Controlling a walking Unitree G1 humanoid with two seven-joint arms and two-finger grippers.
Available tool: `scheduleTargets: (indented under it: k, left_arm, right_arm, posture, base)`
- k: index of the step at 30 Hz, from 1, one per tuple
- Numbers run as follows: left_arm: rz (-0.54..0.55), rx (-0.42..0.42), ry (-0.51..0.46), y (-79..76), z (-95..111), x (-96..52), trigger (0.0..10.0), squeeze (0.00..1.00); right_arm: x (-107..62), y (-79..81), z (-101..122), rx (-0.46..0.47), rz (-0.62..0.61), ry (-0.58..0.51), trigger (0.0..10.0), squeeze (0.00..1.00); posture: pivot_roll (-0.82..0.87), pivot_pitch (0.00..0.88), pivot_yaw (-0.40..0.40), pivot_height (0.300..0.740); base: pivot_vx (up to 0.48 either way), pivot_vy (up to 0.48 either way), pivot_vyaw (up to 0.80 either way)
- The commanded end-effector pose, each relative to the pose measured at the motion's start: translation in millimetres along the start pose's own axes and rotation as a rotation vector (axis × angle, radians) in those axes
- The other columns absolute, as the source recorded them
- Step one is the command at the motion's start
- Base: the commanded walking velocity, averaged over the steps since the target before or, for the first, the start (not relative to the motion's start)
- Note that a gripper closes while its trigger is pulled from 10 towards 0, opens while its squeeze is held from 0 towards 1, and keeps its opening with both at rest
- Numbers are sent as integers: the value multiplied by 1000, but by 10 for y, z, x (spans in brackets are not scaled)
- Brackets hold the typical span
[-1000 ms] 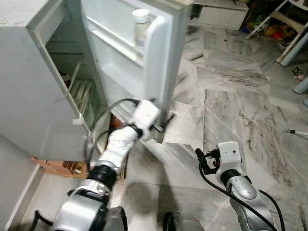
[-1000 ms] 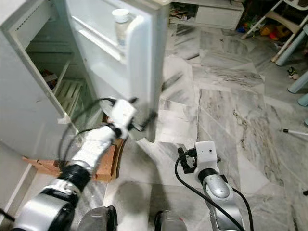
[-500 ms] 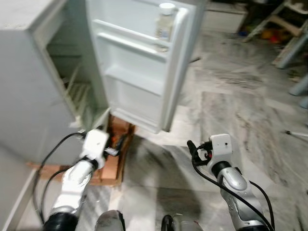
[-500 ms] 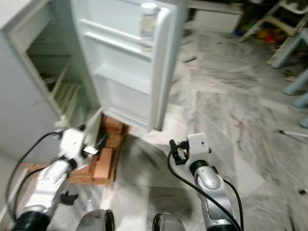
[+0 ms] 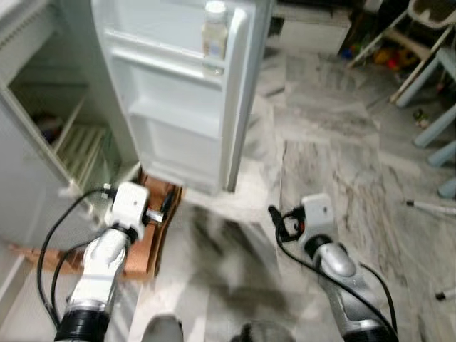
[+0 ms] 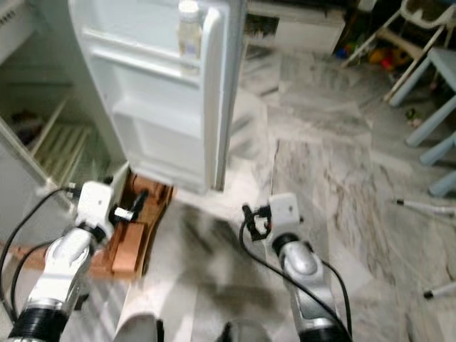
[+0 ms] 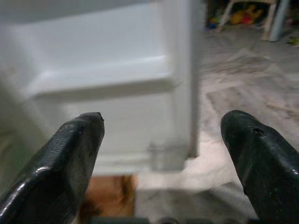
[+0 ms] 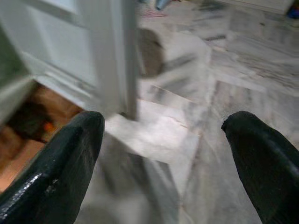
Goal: Restocking fridge
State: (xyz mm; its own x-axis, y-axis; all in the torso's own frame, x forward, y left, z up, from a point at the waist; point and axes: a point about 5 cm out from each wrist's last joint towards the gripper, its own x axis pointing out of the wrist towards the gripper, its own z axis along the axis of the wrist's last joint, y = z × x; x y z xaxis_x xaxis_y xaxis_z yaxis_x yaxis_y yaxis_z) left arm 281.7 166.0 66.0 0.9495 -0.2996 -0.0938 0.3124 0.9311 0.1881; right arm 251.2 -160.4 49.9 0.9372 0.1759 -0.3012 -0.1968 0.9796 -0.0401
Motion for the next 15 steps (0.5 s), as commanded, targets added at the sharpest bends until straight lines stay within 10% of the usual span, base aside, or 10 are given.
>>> scheduleTargets:
  k: [1, 15]
  left_arm:
    - [-42, 13, -8, -110, 43, 78, 10000, 0]
    - [-126, 35, -48, -395, 248, 468, 10000, 0]
  right_arm:
    - [-9, -56, 18, -8, -26, -9, 10000, 0]
    - [30, -48, 52, -18, -39, -25, 10000, 0]
  posture:
    - [57, 64, -57, 740]
    - [47, 58, -51, 740]
  base:
    - [454, 0, 0]
    - [456, 0, 0]
